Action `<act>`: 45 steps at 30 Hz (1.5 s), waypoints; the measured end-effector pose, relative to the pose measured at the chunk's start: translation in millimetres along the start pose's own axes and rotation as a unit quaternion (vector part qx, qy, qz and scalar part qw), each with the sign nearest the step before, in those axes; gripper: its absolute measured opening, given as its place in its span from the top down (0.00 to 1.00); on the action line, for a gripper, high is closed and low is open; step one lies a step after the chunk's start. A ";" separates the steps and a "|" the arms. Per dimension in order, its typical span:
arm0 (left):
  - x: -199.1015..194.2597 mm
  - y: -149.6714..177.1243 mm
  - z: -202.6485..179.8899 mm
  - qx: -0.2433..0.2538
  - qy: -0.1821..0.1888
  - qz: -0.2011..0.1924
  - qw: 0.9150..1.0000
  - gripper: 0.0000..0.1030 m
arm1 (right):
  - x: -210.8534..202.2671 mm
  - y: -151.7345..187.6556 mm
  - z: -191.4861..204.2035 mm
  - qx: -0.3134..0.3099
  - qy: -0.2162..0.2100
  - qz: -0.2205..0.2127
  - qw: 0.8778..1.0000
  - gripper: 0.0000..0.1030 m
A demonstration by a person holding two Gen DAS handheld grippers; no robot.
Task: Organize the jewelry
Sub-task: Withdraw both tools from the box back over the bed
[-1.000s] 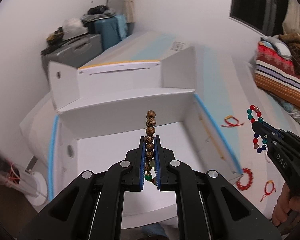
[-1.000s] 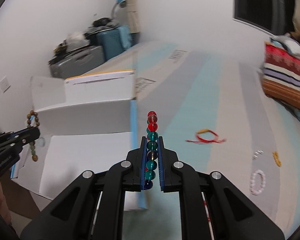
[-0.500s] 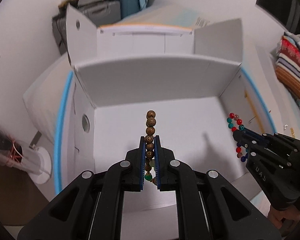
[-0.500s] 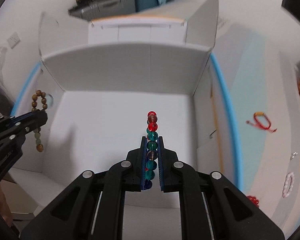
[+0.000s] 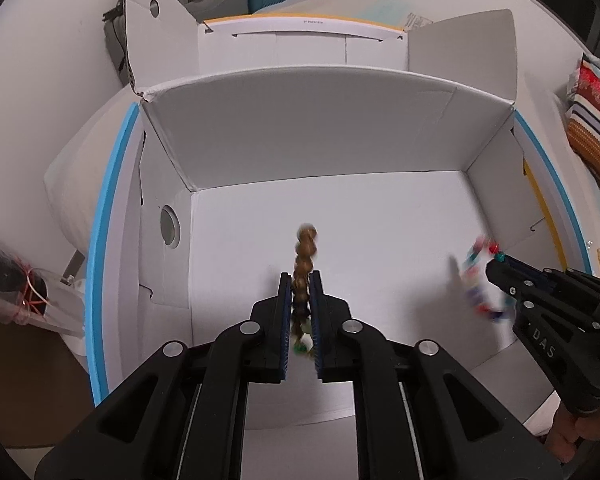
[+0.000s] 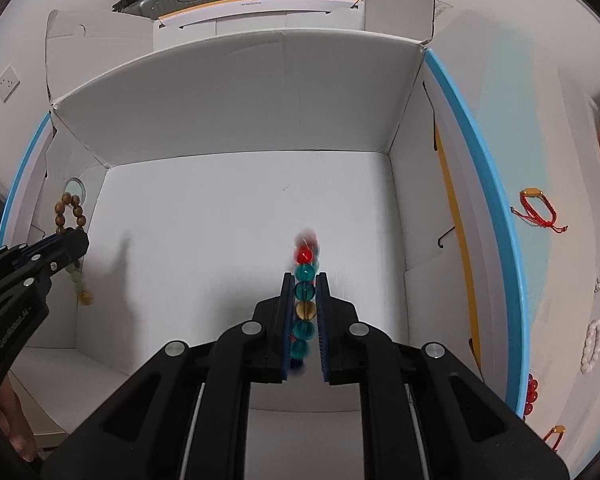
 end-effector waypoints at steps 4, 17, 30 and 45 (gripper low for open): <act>3.4 1.3 2.3 -0.004 -0.006 0.004 1.000 0.89 | -0.6 2.4 1.4 -0.001 -0.004 0.000 1.000 0.89; -48.0 -2.9 14.2 -0.025 -0.031 -0.067 0.997 0.13 | -79.0 -16.0 16.9 -0.027 0.016 -0.121 0.992 0.14; -109.6 -8.1 -35.3 -0.020 0.003 -0.119 0.993 0.05 | -160.3 -5.5 -51.0 0.001 0.059 -0.206 0.977 0.07; -167.1 -8.5 -207.7 0.058 0.092 -0.162 0.981 0.06 | -237.3 45.6 -239.1 0.088 0.139 -0.220 0.962 0.07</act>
Point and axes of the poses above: each gripper's, at about its wrist camera, not at the fingertips, and x roughly the way its jaws point, z to its left, y to its underside, the point moved 6 cm from there along x, roughly the way its jaws point, and after that the axes turned 15 degrees about -y, right-handed, at the moved point
